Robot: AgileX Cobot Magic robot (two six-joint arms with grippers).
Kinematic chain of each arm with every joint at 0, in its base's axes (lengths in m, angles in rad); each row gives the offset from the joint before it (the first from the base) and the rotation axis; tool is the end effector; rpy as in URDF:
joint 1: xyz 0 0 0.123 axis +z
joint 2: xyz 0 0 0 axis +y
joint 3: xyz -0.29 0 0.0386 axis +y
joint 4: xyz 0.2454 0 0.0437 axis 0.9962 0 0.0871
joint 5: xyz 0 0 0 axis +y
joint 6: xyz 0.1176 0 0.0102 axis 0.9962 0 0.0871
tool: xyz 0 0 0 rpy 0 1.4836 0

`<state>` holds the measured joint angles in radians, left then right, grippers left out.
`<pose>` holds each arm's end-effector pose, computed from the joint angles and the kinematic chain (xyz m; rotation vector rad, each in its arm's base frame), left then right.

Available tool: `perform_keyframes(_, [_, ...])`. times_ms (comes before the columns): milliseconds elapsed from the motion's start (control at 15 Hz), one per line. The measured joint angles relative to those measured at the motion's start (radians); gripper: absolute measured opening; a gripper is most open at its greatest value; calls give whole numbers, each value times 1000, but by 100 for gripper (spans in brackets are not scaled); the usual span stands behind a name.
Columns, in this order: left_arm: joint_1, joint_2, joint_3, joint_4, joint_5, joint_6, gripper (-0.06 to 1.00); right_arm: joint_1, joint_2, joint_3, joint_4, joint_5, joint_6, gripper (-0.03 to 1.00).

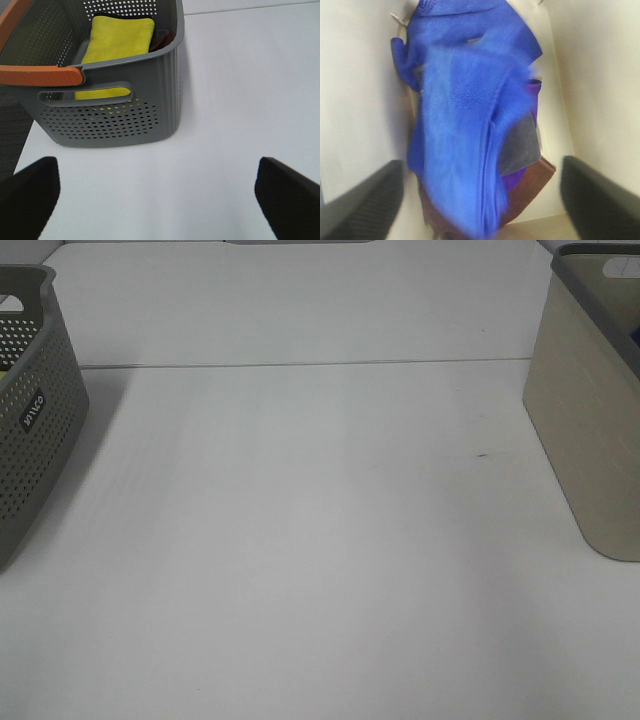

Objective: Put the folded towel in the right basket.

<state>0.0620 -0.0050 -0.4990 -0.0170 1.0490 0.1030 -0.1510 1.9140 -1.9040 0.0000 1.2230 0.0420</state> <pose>0.0095 -0.0012 0.2647 0.0423 2.0291 0.0838 0.4235 -0.0644 0.3168 0.2618 2.7044 -0.0319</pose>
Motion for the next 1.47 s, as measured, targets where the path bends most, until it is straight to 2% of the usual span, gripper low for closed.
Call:
perform_keyframes(67, [0,0,0,0,0,-1,99,0,0,3,0,0,-1,91])
perform_keyframes(200, [0,0,0,0,0,-1,99,0,-14,5,8,-1,-1,96])
perform_keyframes(333, [0,0,0,0,0,-1,99,0,-50,5,77,-1,-6,97])
perform_keyframes(467, [0,0,0,0,0,-1,99,2,-76,5,102,0,-24,97])
perform_keyframes(600, [0,0,0,0,0,-1,99,3,-99,5,106,0,-30,97])
perform_keyframes(733, [0,0,0,0,0,-1,99,47,-147,41,100,-2,-20,97])
perform_keyframes(933, [0,0,0,0,0,-2,99,141,-333,270,58,-10,48,97])
perform_keyframes(1067, [0,0,0,0,0,-3,99,143,-601,558,59,-87,60,97])
perform_keyframes(1200, [0,0,0,0,0,-3,99,143,-822,752,57,-142,60,97])
perform_keyframes(1467, [0,0,0,0,0,-3,99,143,-1282,1024,42,-162,51,97])
